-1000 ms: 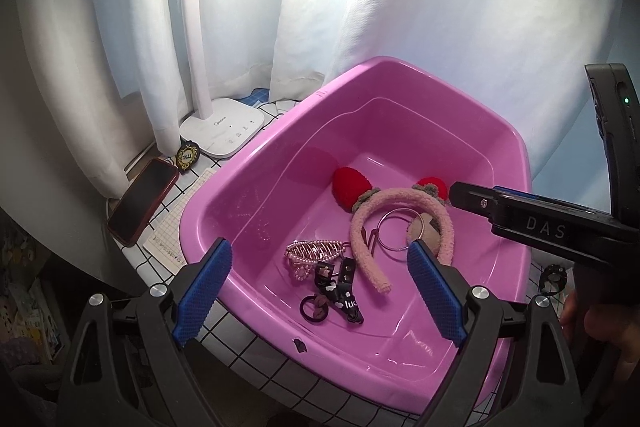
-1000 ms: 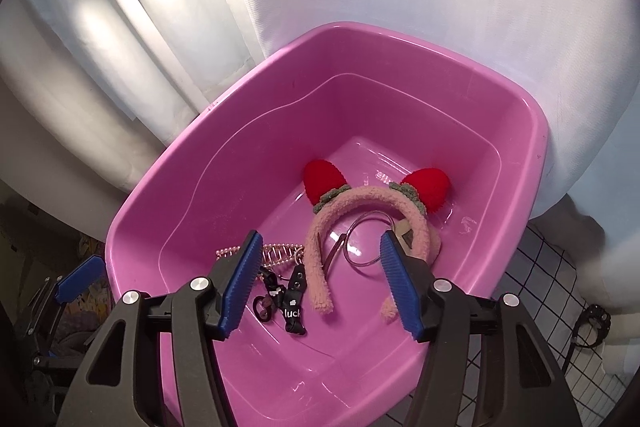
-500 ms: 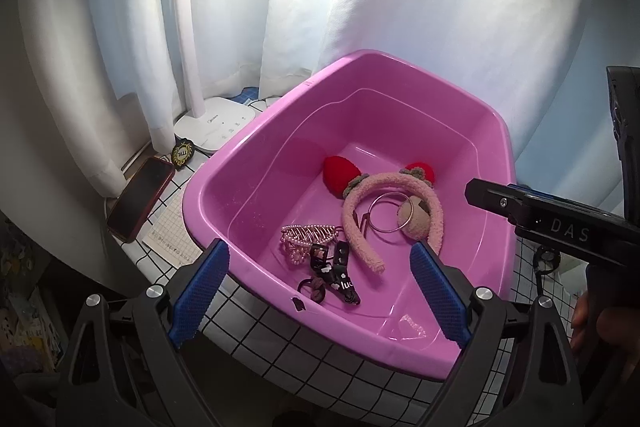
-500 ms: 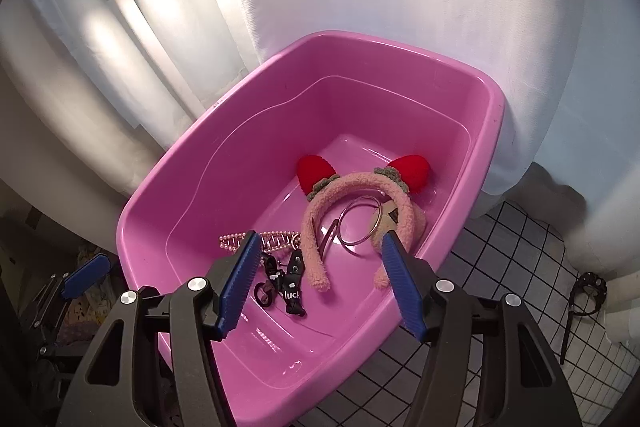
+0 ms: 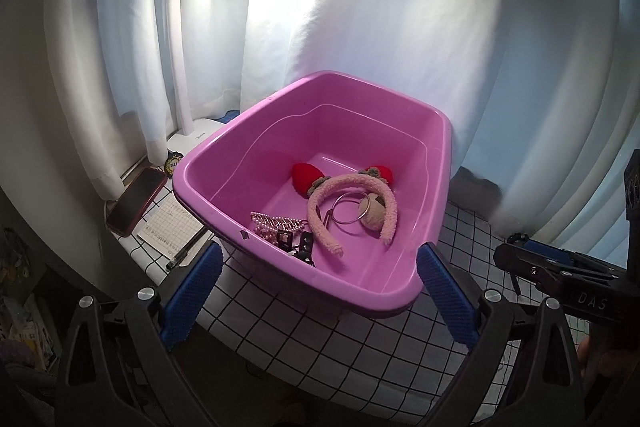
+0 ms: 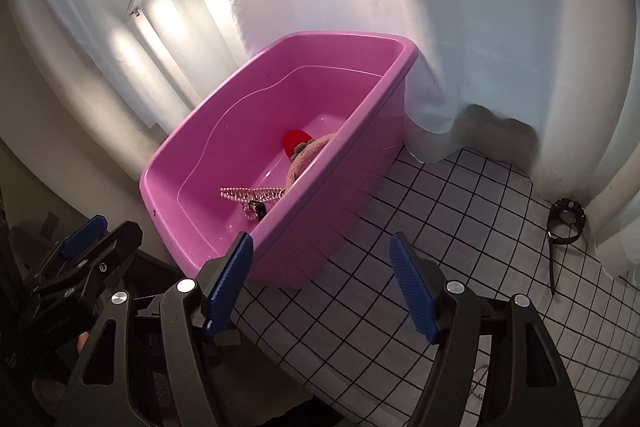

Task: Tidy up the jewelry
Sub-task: 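Move both tools back over the table toward the silver bangle and black watch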

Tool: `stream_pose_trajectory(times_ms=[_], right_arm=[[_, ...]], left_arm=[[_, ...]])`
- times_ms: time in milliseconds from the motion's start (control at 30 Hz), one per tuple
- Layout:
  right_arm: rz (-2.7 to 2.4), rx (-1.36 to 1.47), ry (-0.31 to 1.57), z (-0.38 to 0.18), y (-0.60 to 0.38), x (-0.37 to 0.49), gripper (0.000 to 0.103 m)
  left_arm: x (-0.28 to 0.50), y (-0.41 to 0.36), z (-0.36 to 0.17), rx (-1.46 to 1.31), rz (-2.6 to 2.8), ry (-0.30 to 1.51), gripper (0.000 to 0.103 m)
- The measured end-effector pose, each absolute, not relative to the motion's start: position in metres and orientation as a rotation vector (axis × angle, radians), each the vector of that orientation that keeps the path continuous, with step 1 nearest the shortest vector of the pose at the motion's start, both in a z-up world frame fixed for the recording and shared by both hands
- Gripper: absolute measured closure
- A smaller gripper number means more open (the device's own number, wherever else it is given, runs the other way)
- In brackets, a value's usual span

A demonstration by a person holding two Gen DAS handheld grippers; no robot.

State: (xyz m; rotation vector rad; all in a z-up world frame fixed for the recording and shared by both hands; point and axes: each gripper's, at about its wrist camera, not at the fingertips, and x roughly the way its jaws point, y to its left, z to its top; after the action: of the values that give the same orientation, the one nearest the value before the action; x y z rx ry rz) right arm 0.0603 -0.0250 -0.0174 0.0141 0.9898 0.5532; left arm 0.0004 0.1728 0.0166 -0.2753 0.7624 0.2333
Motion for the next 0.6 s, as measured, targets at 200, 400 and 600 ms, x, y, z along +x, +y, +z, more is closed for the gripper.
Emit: stream_pose_trajectory(times_ms=[200, 400, 600], right_arm=[[0.443, 0.003, 1.013, -0.038, -0.144, 0.012, 0.033], [0.373, -0.053, 1.020, -0.052, -0.232, -0.018, 0.033], [0.397, -0.052, 1.035, -0.066, -0.270, -0.021, 0.033]], left_arm=[[-0.029, 0.109, 0.006, -0.310, 0.255, 0.801, 0.006], [-0.051, 0.039, -0.016, -0.351, 0.279, 0.869, 0.006], [-0.064, -0.015, -0.039, -0.375, 0.288, 0.942, 0.006]])
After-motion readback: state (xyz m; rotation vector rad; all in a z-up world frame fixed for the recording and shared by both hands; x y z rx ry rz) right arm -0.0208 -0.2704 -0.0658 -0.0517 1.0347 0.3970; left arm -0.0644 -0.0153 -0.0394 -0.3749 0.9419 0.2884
